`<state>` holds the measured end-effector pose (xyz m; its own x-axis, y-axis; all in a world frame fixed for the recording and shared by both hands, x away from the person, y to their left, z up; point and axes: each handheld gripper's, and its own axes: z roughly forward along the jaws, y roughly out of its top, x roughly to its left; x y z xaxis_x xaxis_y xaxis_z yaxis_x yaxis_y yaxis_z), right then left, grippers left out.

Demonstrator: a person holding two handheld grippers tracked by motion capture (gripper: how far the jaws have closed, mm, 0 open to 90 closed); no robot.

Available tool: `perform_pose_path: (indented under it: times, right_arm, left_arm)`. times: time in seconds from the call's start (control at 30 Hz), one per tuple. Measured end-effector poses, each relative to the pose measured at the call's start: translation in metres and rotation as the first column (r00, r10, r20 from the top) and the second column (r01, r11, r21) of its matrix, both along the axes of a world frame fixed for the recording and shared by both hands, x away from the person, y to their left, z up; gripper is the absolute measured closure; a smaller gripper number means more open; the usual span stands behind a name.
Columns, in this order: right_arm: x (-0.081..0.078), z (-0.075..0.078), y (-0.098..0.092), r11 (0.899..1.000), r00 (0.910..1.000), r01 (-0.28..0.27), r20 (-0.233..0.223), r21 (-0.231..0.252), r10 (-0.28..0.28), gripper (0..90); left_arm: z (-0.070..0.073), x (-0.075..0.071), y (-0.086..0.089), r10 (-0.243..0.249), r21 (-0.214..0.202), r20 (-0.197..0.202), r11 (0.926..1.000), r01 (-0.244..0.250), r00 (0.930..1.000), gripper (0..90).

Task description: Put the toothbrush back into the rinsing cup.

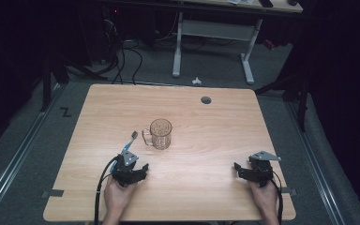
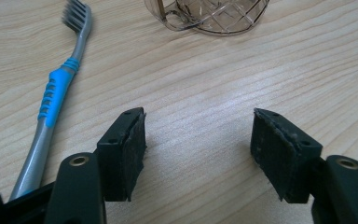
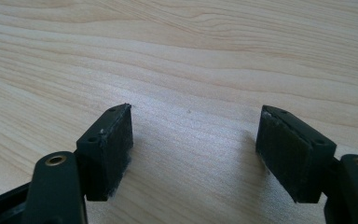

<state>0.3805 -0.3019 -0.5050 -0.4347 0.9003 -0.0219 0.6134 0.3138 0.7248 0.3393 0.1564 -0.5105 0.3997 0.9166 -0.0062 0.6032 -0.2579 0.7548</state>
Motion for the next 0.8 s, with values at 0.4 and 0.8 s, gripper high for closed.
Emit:
perform_pose_path:
  times: [0.4, 0.8]
  right_arm:
    - [-0.0001, 0.0000, 0.0000, 1.000, 1.0000, 0.001, -0.001, 0.000, -0.001, 27.4]
    - [0.0000, 0.0000, 0.0000, 1.000, 1.0000, 0.001, -0.001, 0.001, -0.001, 27.4]
  left_arm:
    - [0.0000, 0.0003, 0.0000, 0.001, -0.002, -0.004, 1.0000, -0.001, 1.0000, 34.0]
    - [-0.0002, 0.0017, 0.0010, 0.000, -0.015, -0.013, 0.9999, 0.000, 0.9999, 27.9]
